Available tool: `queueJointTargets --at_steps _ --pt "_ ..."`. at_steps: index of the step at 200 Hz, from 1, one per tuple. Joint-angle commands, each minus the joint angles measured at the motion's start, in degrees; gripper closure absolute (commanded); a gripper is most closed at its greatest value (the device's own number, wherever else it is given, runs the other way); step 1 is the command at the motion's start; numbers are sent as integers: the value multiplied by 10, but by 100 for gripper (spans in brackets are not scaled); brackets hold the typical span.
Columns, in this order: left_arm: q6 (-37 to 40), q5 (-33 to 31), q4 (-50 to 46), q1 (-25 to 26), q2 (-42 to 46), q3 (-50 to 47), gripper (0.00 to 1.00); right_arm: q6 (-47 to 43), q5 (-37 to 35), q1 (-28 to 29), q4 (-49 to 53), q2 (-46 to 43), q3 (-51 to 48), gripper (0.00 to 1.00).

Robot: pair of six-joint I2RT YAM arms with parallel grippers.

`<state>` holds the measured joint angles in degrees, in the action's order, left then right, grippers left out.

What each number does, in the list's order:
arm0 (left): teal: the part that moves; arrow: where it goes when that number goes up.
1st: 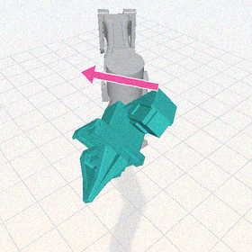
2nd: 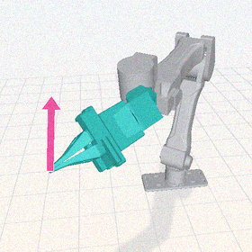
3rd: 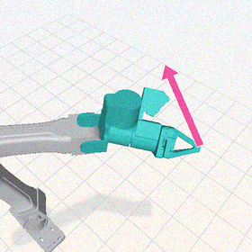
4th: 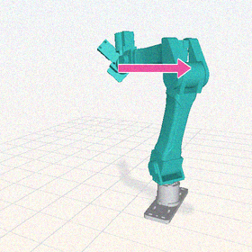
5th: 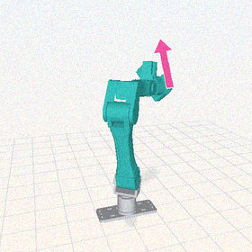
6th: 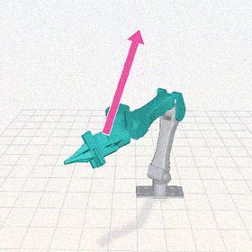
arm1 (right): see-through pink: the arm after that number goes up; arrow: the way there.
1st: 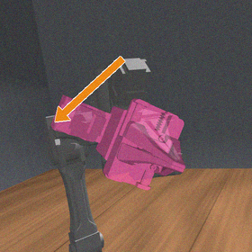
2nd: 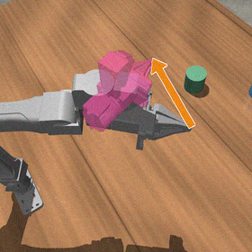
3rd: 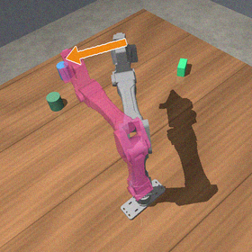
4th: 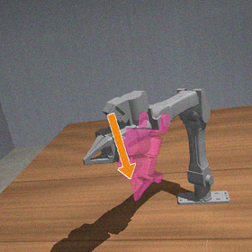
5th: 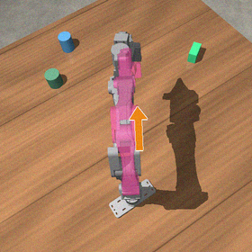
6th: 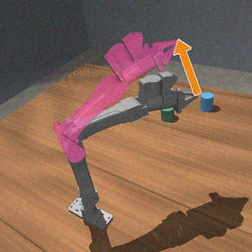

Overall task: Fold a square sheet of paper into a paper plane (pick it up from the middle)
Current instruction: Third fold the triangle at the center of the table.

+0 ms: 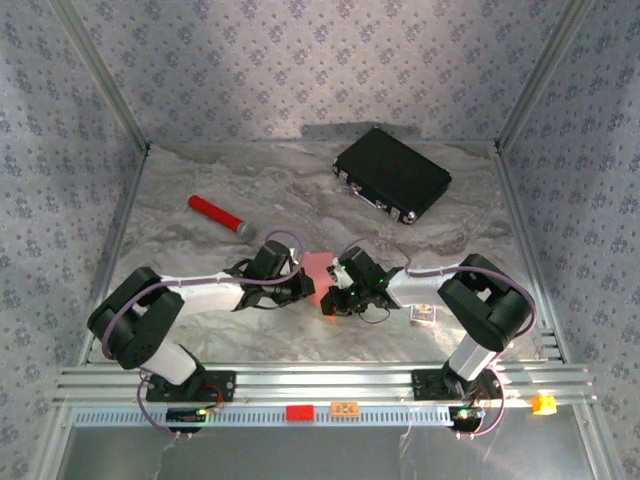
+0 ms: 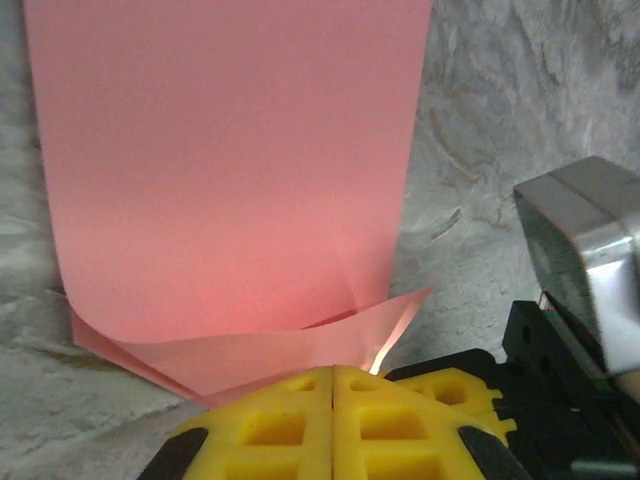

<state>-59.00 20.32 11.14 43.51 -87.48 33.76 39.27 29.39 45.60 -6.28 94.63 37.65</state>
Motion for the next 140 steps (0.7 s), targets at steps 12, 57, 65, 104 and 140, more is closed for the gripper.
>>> queueJointTargets --at_steps 12,57,65,104,140 --pt "-18 -5 30 9 -51 7 96 8 -18 -2 46 13 -19 100" --pt "-28 -29 25 -9 -74 -11 98 7 -18 -2 49 14 -22 100" --pt "-24 -28 20 -15 -72 -11 98 5 -16 -2 48 15 -22 100" --pt "-1 -12 3 -36 -63 -7 98 14 -3 -3 23 6 -28 100" --pt "1 5 10 -35 -74 -7 99 16 12 -10 15 -24 -11 98"
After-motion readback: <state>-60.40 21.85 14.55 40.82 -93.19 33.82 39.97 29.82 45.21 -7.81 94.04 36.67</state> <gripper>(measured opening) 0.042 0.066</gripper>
